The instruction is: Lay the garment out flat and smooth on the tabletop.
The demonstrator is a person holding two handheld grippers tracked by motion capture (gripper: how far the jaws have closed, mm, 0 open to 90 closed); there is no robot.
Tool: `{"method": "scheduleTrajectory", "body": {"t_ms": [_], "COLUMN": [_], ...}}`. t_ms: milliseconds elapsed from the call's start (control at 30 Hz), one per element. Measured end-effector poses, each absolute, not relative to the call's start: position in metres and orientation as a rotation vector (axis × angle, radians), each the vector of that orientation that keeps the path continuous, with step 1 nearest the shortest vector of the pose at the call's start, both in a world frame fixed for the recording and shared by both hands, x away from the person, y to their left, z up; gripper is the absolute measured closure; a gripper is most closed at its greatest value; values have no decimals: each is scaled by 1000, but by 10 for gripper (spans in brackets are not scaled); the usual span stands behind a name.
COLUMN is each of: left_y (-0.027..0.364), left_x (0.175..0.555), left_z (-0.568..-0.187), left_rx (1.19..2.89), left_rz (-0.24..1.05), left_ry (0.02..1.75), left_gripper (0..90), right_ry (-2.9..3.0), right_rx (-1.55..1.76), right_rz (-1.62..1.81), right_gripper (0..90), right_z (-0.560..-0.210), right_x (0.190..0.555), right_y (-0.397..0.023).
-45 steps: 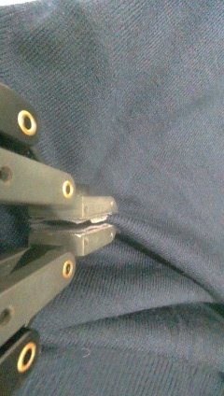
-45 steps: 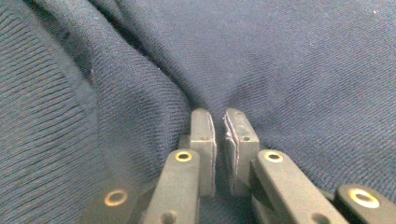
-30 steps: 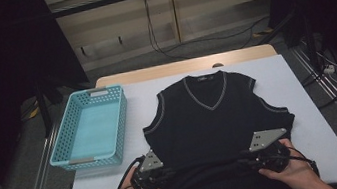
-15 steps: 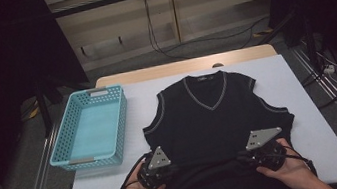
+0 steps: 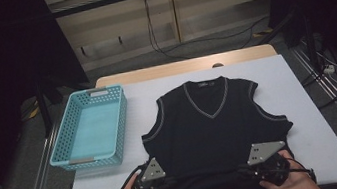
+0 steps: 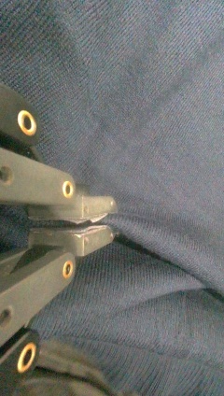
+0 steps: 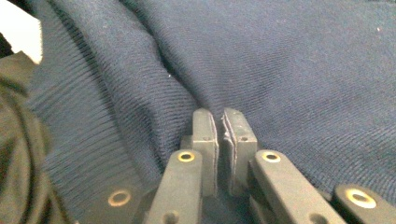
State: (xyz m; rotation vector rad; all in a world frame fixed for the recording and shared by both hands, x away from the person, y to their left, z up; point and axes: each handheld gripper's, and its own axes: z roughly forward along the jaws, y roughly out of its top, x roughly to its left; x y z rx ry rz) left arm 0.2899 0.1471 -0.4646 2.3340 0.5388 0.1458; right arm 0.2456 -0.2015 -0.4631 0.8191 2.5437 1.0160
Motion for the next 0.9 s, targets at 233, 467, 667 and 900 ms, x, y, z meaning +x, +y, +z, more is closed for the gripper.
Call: {"method": "scheduleTrajectory", "body": {"t_ms": [233, 467, 667, 900], "left_y": [154, 163, 176, 168], "left_x": [277, 293, 315, 330], "left_z": [-463, -447, -443, -455], "left_rx": [2322, 2239, 2208, 2261], "left_rz": [110, 155, 226, 283], "left_ry": [544, 605, 657, 659], "left_gripper": [863, 622, 562, 516], "right_ry": [2572, 2551, 2459, 2401], "right_rx": [786, 794, 854, 950], "right_rz": [1043, 1123, 1162, 1028], "right_gripper": [844, 610, 529, 483], "right_z": [-462, -458, -449, -453], "right_x": [229, 243, 252, 266], "right_y": [-197, -206, -222, -245]}}
